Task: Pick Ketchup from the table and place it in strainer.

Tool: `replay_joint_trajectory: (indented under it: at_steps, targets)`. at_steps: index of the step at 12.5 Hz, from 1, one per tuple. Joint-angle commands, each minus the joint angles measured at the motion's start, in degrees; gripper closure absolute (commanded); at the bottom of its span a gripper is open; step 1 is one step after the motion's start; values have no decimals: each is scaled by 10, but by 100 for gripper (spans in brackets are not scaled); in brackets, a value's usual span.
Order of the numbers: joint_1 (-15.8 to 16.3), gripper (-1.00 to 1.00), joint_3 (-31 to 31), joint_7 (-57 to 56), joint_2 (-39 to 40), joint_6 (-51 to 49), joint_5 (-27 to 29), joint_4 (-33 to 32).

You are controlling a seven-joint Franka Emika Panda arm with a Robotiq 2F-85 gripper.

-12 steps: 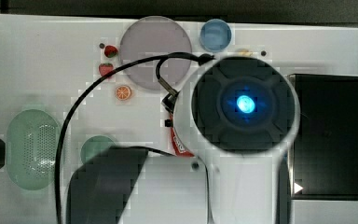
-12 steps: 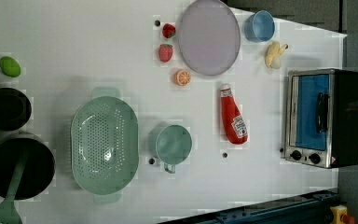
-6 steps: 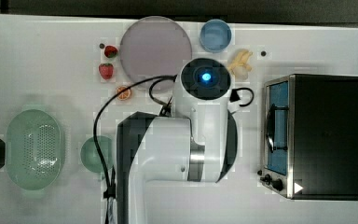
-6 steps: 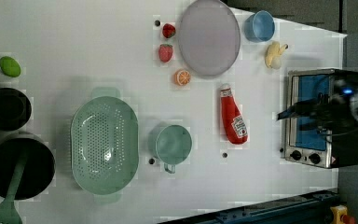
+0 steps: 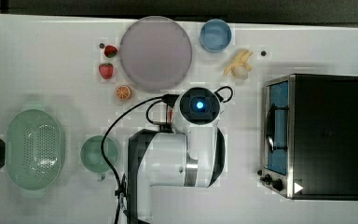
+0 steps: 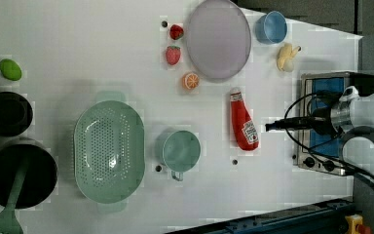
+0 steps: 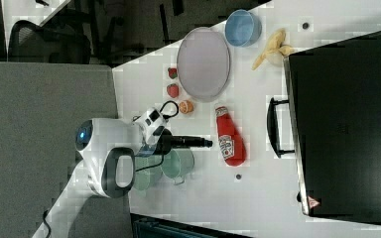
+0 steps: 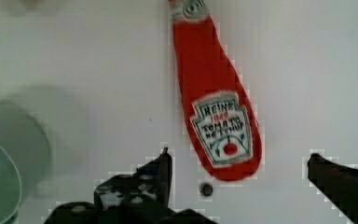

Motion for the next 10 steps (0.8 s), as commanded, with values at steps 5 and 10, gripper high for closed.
replay_joint_trajectory:
  at_steps: [5, 10]
  targets:
    - [15, -100, 2, -60, 102, 140, -46, -15]
    - [20, -100, 3, -59, 167, 193, -46, -19]
